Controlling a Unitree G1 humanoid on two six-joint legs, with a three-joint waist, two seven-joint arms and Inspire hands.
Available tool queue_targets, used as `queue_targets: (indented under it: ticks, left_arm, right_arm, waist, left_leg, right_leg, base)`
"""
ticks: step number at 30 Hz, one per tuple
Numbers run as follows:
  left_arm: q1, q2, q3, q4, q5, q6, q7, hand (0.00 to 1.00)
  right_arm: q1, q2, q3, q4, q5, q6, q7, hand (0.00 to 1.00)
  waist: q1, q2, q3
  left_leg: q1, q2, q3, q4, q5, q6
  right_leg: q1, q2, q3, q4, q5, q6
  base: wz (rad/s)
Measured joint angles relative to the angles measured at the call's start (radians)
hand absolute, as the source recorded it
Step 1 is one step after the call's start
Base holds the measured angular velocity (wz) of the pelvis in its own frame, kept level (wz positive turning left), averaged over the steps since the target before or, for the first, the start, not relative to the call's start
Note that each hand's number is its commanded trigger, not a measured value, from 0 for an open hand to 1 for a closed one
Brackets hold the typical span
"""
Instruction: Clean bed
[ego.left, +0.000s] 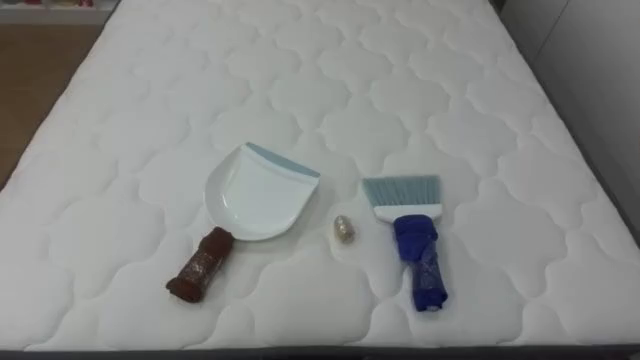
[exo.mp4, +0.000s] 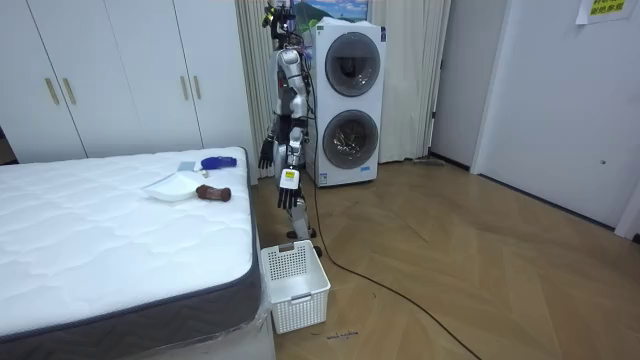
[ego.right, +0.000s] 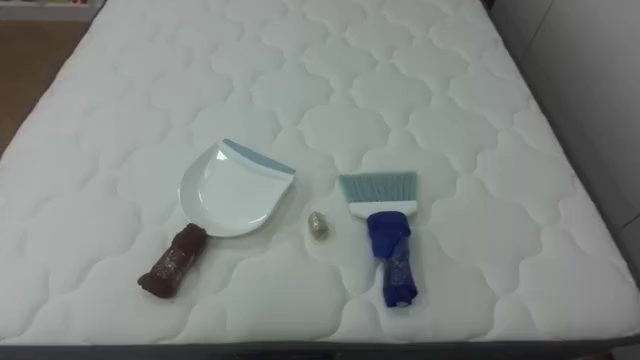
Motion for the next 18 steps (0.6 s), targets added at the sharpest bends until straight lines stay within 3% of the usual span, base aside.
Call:
queue_targets:
  ticks: [12, 18]
  left_arm:
    - [-0.001, 0.002, 0.006, -0.001, 0.001, -0.001, -0.013, 0.00]
    - [-0.014, 0.003, 0.012, -0.001, -0.022, -0.009, 0.062, 0.00]
  right_arm:
    - [0.001, 0.002, 0.002, 0.000, 0.008, 0.000, 0.000, 0.00]
    - [0.001, 0.003, 0.008, 0.001, 0.031, 0.000, -0.004, 0.00]
  waist:
    - [-0.003, -0.009, 0.0019]
    - [-0.002, -0.015, 0.0008]
  left_leg:
    - [-0.005, -0.001, -0.006, 0.002, 0.000, 0.000]
    - [-0.013, -0.001, -0.010, 0.003, 0.000, 0.000]
  right_leg:
    - [-0.004, 0.000, -0.003, 0.000, 0.000, 0.000]
    - [-0.006, 0.001, -0.002, 0.002, 0.000, 0.000]
  base:
    - [0.01]
    - [0.00]
